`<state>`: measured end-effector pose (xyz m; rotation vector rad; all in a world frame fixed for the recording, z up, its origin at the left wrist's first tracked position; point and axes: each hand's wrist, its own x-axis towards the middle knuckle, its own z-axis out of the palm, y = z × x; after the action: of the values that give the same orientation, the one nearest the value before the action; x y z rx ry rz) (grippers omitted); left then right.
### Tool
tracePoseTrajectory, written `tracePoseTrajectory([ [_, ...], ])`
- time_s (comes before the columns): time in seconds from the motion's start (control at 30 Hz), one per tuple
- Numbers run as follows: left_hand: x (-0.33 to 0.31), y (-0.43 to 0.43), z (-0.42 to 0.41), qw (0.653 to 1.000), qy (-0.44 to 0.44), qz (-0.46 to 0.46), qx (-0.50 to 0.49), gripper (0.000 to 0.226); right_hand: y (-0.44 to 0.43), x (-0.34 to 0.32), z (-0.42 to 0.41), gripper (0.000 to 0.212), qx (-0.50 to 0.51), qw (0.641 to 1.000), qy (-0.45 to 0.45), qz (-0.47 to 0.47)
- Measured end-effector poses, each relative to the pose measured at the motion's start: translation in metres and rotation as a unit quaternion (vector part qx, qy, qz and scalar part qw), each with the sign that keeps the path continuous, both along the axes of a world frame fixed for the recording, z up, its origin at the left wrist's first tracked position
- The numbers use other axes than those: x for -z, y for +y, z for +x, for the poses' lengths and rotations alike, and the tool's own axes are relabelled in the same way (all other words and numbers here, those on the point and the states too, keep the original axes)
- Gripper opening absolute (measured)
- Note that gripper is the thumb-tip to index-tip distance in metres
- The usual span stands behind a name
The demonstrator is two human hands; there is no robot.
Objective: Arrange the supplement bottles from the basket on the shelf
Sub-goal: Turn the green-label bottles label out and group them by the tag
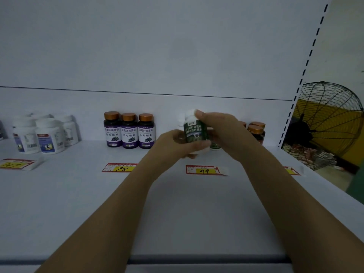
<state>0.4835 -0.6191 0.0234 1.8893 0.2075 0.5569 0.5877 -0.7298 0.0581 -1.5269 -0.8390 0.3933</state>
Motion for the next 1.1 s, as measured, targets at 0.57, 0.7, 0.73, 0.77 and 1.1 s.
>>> tracePoseTrajectory([
  [0.57, 0.004, 0.0, 0.0, 0.993, 0.095, 0.067, -0.019, 0.032, -0.004, 0.003, 0.013, 0.034, 0.011, 0.998, 0.06, -0.02],
  [0.7, 0.01, 0.0, 0.002, 0.972, 0.063, 0.211, -0.081, 0.047, -0.009, 0.0, 0.011, 0.026, -0.008, 1.0, -0.02, -0.021],
  [0.73, 0.01, 0.0, 0.002, 0.974, 0.057, 0.202, -0.08, 0.049, -0.01, 0.0, 0.01, 0.028, -0.011, 0.999, -0.033, -0.021],
  [0.77, 0.01, 0.0, 0.002, 0.978, 0.052, 0.188, -0.076, 0.052, -0.011, -0.001, 0.01, 0.03, -0.014, 0.999, -0.042, -0.017],
  [1.1, 0.017, 0.003, 0.003, 0.964, 0.039, 0.237, -0.112, 0.058, -0.013, -0.003, 0.006, 0.041, 0.019, 0.975, -0.206, -0.085],
])
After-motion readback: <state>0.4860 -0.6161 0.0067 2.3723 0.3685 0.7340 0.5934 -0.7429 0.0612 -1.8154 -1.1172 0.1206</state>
